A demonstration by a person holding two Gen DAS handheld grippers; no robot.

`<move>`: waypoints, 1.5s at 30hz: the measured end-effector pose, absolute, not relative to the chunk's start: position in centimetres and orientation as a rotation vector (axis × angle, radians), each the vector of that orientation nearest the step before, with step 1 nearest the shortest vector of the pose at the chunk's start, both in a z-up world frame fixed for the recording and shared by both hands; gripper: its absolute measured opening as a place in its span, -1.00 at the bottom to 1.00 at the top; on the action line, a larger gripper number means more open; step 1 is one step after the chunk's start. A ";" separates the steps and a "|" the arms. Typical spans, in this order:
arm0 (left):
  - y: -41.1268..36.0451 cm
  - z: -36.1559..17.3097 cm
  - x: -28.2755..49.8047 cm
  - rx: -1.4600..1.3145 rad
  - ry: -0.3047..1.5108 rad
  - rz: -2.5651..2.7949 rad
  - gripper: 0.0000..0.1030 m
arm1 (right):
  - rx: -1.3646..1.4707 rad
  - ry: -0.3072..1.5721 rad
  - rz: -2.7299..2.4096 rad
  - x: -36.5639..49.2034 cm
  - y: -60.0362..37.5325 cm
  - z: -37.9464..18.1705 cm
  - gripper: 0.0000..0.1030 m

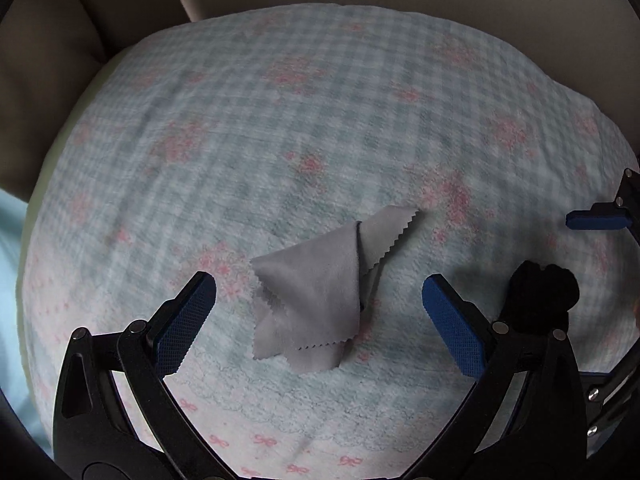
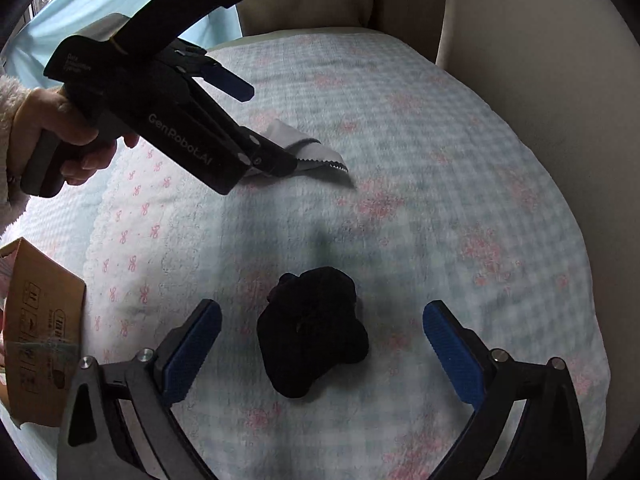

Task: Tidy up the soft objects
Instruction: 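Grasp the grey cloth with the left tool while the right tool grasps the black scrunchie, then carry the grey cloth with the left tool over the box while the right tool carries the scrunchie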

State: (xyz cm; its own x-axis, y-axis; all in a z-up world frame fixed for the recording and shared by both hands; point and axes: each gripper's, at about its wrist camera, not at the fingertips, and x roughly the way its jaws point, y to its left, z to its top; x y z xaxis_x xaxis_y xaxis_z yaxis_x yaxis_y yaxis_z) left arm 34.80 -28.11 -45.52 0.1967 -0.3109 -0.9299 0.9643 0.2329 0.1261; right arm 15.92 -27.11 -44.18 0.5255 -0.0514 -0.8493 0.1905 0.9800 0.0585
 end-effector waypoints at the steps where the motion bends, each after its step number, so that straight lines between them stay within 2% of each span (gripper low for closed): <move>1: -28.2 -45.9 34.9 0.889 0.934 -1.093 0.95 | 0.147 1.011 -0.140 16.1 -27.2 -44.8 0.78; 4: -28.4 -46.8 35.4 0.890 0.904 -1.097 0.91 | 0.138 1.033 -0.129 16.6 -27.2 -46.4 0.65; 6: -28.6 -47.4 35.7 0.881 0.909 -1.098 0.76 | 0.133 1.051 -0.131 16.8 -27.2 -47.2 0.39; 7: -28.6 -47.7 35.9 0.873 0.922 -1.107 0.63 | 0.128 1.054 -0.128 16.9 -27.1 -47.4 0.36; 9: -28.6 -48.2 35.9 0.858 0.915 -1.119 0.57 | 0.097 1.069 -0.123 17.0 -26.7 -47.9 0.18; 10: -28.5 -48.2 35.8 0.853 0.909 -1.130 0.45 | 0.073 1.074 -0.126 17.2 -26.5 -48.2 0.11; 12: -28.3 -48.1 35.5 0.852 0.903 -1.147 0.18 | 0.033 1.069 -0.125 17.2 -26.2 -48.1 -0.17; 14: -28.1 -48.0 34.8 0.874 0.884 -1.161 -0.31 | 0.011 1.066 -0.130 17.3 -26.1 -47.8 -0.36; 17: -28.1 -47.8 33.1 0.924 0.850 -1.160 -0.61 | 0.020 1.067 -0.132 17.4 -26.4 -47.5 -0.43; 22: -27.9 -46.9 32.5 0.915 0.857 -1.141 -0.72 | 0.039 1.055 -0.144 17.5 -26.7 -46.9 -0.46; 29: -26.9 -42.9 32.5 0.813 0.866 -1.102 -0.73 | 0.067 1.023 -0.166 17.3 -27.5 -44.9 -0.47; 36: -24.1 -34.8 31.6 0.665 0.848 -1.052 -0.73 | 0.086 0.975 -0.187 16.7 -27.5 -40.7 -0.47; 45: -15.1 -24.2 29.3 0.420 0.831 -0.873 -0.73 | 0.046 0.865 -0.170 15.8 -25.1 -30.6 -0.47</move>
